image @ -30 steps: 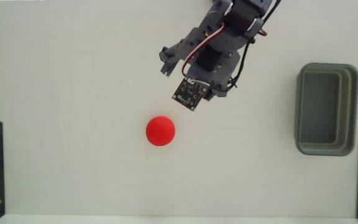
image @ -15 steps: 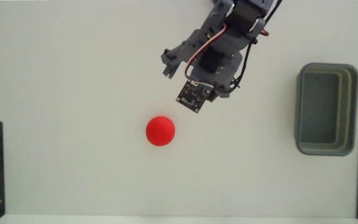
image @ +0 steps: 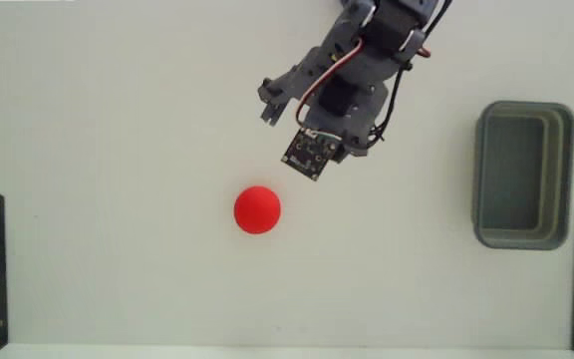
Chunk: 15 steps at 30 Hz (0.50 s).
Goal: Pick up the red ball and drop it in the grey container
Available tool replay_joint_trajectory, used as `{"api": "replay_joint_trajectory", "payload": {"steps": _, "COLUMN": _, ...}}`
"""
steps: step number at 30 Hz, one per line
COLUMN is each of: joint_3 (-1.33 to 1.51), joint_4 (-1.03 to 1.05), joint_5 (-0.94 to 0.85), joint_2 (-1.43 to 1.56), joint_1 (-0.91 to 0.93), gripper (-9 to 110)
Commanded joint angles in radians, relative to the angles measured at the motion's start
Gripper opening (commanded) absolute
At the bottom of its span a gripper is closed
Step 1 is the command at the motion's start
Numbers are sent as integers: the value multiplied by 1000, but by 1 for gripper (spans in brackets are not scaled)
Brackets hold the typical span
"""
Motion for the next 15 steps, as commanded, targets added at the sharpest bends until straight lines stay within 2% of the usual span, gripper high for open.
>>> {"api": "replay_joint_trajectory", "payload": {"steps": 1, "joint_3": -6, "joint_4": -65, "joint_5": 3, "joint_2": -35, "joint_1": 0, "gripper": 110}}
{"api": "replay_joint_trajectory", "payload": {"steps": 15, "joint_3": -146, "joint_4": -308, "joint_5": 3, "joint_2": -416, "joint_1": 0, "gripper": 110}}
